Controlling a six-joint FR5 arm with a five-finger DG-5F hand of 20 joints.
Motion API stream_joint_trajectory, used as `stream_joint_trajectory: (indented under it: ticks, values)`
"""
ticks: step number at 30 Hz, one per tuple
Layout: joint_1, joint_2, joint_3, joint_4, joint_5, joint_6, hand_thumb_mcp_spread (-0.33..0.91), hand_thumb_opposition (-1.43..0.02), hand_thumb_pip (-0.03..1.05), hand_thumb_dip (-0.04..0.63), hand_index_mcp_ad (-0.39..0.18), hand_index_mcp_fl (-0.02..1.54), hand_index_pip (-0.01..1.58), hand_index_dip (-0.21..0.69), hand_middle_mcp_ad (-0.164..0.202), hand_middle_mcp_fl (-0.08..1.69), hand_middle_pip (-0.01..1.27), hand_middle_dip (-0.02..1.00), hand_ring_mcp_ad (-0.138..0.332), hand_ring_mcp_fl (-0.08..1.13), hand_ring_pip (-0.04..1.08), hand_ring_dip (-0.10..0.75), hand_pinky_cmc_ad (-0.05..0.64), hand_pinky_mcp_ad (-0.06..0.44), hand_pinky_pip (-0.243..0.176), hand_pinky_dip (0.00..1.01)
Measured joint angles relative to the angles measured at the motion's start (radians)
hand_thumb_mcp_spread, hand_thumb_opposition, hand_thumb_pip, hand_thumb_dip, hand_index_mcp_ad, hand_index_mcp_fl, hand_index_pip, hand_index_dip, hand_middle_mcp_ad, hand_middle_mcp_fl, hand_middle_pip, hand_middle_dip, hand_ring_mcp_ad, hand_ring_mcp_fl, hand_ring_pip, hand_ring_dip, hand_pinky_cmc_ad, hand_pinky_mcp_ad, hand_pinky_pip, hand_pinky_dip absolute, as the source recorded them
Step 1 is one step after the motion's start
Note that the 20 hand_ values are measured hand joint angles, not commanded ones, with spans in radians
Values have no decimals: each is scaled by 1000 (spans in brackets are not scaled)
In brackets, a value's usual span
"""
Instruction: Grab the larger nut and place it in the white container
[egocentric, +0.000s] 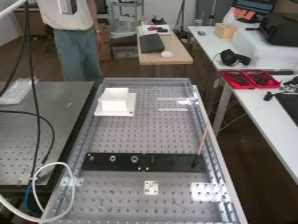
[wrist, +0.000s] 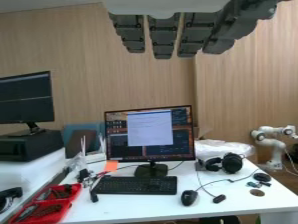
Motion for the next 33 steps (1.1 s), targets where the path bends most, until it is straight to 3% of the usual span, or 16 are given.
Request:
stream_joint_trajectory:
  ticks: [2,3,5,6,10,16,24,33]
  values:
    - [0,1,-2,0,0,0,-2,12,21,7,-5,19,10,0,80,12,19,26,68,0,12,14,63,49,-10,9]
    - [-1,1,-3,0,0,1,19,-52,54,0,-5,19,10,0,75,12,19,26,72,0,16,17,61,49,-10,37]
    - [-2,2,-4,0,0,1,157,-255,305,23,-2,23,16,-3,59,7,45,33,72,0,31,24,70,66,-10,138]
    - [-2,3,-6,0,0,1,229,-393,452,37,-5,19,24,-3,58,24,75,63,73,0,42,33,89,101,-10,216]
    - [-5,6,-11,2,0,3,236,-590,410,63,-9,23,68,-12,61,37,110,145,94,3,91,101,213,223,-10,471]
    - [-8,12,-20,3,0,3,239,-716,454,63,-14,40,87,-21,59,37,129,208,159,0,103,138,314,314,-51,620]
    - [-14,22,-40,7,1,5,227,-771,469,63,-12,54,101,-30,72,58,138,225,176,17,110,159,382,342,-75,675]
    - [-42,29,-101,24,-12,7,211,-787,518,77,-12,54,103,-31,79,58,141,229,183,17,110,161,393,360,-91,677]
